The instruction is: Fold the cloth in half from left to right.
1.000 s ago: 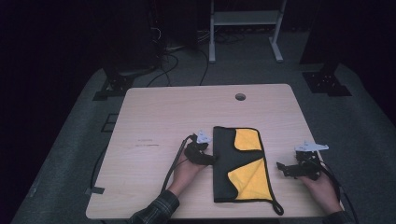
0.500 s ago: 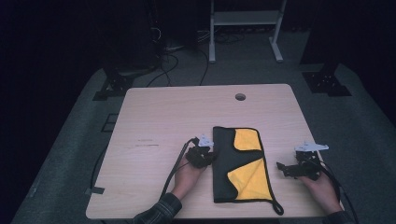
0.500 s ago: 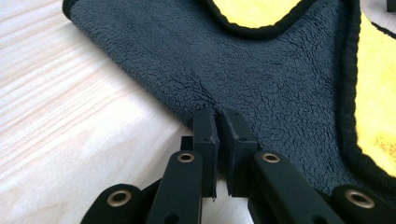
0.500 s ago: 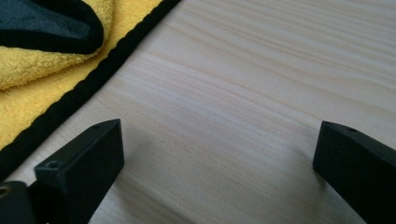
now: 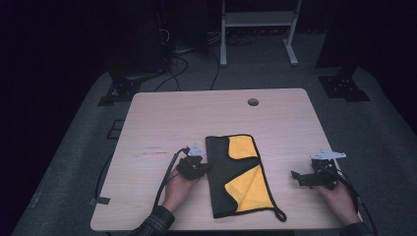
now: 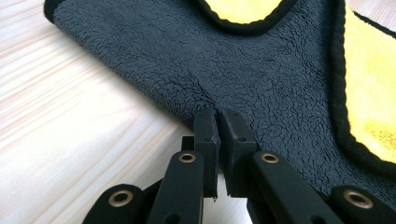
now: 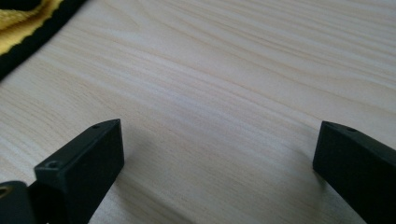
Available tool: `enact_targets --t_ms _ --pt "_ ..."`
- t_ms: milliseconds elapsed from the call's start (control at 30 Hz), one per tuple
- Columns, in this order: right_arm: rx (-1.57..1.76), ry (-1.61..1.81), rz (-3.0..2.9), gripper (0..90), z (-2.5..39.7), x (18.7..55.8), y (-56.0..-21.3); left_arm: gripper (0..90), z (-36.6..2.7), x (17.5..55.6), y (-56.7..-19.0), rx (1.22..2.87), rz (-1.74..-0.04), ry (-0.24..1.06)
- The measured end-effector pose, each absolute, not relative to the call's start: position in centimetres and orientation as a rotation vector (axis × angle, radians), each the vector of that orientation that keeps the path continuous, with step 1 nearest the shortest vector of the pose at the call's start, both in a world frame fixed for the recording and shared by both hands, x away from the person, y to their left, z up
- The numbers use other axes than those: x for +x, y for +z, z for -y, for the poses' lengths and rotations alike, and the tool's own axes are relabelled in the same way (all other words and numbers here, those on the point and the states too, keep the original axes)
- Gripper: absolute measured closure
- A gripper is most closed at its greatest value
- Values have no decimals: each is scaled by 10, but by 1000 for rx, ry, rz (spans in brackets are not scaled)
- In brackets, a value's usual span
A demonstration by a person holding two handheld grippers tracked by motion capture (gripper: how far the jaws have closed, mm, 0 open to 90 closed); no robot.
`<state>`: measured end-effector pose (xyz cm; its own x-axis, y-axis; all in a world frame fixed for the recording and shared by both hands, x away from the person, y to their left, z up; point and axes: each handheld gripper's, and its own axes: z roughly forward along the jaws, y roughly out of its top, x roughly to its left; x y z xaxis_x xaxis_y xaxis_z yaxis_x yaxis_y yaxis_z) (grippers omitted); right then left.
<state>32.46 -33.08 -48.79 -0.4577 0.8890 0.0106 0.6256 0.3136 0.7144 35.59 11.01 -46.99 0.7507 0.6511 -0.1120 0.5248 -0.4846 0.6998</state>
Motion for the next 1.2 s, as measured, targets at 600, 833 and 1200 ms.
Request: enact_targets --t_ms 600,833,1200 --pt "1335 937 -2213 11 331 325 -488 693 -148 361 -469 2168 -941 305" --pt "1335 999 -2246 129 326 323 -482 344 -169 355 -464 2151 -917 296" --pt "1224 1064 -2316 169 303 332 -469 77 -192 335 -467 2203 -922 389"
